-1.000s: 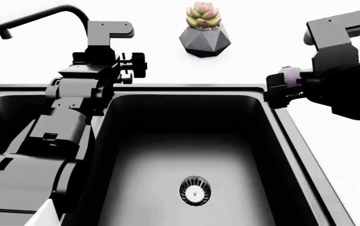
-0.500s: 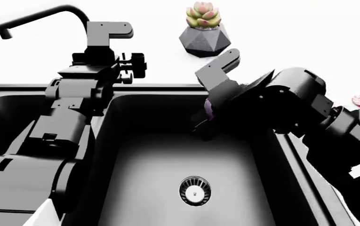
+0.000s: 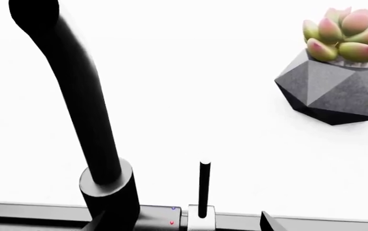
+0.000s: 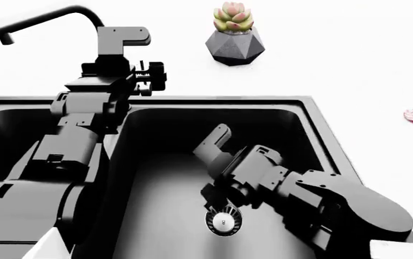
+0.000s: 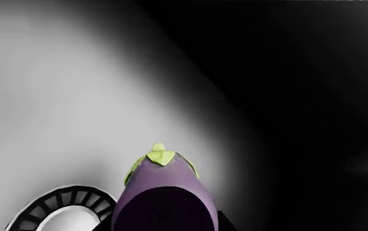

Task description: Pick the eggplant from the counter and place it in the sink. Then turn on the sink faucet.

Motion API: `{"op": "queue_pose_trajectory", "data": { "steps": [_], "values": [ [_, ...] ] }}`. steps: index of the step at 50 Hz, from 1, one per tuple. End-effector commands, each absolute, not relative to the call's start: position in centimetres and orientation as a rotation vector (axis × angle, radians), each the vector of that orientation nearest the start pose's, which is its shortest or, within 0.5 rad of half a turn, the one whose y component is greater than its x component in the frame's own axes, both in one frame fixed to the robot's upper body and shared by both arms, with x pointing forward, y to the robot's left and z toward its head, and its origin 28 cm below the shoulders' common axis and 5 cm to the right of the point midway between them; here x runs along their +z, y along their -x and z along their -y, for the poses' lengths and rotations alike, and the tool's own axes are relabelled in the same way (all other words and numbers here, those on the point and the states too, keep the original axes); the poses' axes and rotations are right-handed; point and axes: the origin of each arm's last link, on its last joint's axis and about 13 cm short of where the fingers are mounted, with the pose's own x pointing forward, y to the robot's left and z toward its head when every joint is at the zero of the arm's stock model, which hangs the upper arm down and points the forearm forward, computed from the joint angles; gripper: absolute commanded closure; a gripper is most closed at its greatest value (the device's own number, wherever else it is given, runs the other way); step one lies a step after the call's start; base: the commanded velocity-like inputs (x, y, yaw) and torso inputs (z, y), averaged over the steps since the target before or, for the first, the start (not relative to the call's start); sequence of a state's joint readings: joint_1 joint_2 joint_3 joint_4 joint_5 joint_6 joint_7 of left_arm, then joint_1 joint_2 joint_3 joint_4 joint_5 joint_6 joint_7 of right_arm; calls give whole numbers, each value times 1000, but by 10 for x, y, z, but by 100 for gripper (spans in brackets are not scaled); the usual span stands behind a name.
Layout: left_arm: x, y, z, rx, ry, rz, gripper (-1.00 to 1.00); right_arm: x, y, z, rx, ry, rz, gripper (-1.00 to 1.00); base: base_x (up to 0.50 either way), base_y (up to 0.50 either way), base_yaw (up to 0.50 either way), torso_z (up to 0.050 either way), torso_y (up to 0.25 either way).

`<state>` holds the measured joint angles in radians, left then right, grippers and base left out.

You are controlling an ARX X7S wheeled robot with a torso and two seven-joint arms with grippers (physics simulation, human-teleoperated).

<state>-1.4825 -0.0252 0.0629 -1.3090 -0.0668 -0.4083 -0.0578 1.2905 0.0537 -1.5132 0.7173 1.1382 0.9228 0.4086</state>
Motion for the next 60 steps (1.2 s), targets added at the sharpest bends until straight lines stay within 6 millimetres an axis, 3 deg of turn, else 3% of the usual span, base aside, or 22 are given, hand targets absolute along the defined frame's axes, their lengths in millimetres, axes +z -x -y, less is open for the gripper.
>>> {"op": "queue_pose_trajectory", "data": {
  "steps": [1, 13, 24, 42, 43, 52, 55, 60],
  "values": [
    [233, -433, -208, 43, -5, -233, -100, 96, -339, 7, 353, 854, -776, 100, 0, 0, 0, 0, 0],
    [231, -433, -208, 42, -4, -237, -100, 91, -336, 7, 374, 864, -779, 100, 0, 0, 0, 0, 0],
    [231, -433, -208, 43, -4, -238, -100, 60, -323, 11, 439, 892, -829, 100, 0, 0, 0, 0, 0],
    [227, -433, -208, 43, -2, -244, -100, 55, -319, 9, 472, 887, -836, 100, 1, 0, 0, 0, 0],
    [228, -433, -208, 44, -2, -244, -100, 58, -320, 7, 478, 882, -830, -100, 10, 0, 3, 0, 0],
    [226, -432, -209, 46, -1, -246, -100, 64, -323, 5, 488, 878, -803, -100, 0, 0, 0, 0, 0],
    [227, -433, -210, 46, -2, -244, -100, 74, -325, -1, 504, 864, -777, -100, 0, 0, 0, 0, 0],
    [230, -433, -210, 46, -7, -242, -100, 107, -331, -9, 471, 881, -700, -100, 0, 0, 0, 0, 0]
  ]
}}
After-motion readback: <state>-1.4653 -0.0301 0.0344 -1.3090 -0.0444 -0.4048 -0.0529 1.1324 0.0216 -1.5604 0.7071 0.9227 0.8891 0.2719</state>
